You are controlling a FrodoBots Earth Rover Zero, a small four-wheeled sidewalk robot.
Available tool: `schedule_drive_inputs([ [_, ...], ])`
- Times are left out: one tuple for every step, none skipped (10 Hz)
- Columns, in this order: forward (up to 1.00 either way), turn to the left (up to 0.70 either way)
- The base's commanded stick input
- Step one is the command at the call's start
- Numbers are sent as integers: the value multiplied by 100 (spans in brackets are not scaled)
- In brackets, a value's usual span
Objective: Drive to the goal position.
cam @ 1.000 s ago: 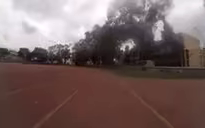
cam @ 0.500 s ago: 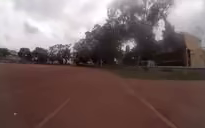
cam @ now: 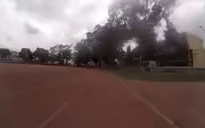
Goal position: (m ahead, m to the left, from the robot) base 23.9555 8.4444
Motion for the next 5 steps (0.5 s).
schedule_drive_inputs([
  [85, 0],
  [85, 0],
  [85, 0],
  [85, 0],
  [85, 0],
])
